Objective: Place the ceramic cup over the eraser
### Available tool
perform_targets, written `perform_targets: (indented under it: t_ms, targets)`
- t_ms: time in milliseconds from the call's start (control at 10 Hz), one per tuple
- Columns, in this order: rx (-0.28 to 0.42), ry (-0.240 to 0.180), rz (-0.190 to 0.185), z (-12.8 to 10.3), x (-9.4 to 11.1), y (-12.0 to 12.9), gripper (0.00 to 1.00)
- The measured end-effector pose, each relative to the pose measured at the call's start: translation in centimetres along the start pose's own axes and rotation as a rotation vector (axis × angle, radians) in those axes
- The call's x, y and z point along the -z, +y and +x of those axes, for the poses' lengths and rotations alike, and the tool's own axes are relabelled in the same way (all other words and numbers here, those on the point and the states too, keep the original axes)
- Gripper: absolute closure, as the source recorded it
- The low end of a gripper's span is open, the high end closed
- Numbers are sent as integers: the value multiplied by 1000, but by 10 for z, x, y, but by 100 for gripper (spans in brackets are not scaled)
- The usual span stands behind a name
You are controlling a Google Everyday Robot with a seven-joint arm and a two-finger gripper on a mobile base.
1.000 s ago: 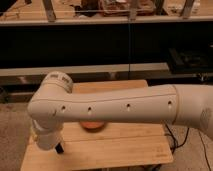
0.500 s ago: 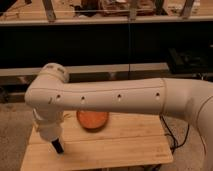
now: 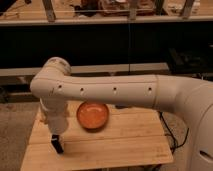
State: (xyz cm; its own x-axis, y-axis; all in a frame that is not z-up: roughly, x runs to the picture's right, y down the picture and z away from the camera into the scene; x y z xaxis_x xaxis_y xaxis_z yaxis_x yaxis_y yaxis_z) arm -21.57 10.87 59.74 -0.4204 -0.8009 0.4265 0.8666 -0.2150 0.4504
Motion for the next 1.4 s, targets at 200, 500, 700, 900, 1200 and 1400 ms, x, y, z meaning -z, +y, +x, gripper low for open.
perform_targets:
  t_ms: [200, 500, 700, 900, 1200, 1400]
  targets:
    - [-1, -36, -30, -4, -4, 6, 100]
    - [9, -69, -63, -12, -7, 10, 100]
    - [20, -90, -45, -15, -10, 12, 100]
    - [24, -130, -12, -20, -14, 17, 100]
    - [37, -143, -8, -23, -14, 12, 100]
    - [56, -152, 9, -28, -11, 8, 100]
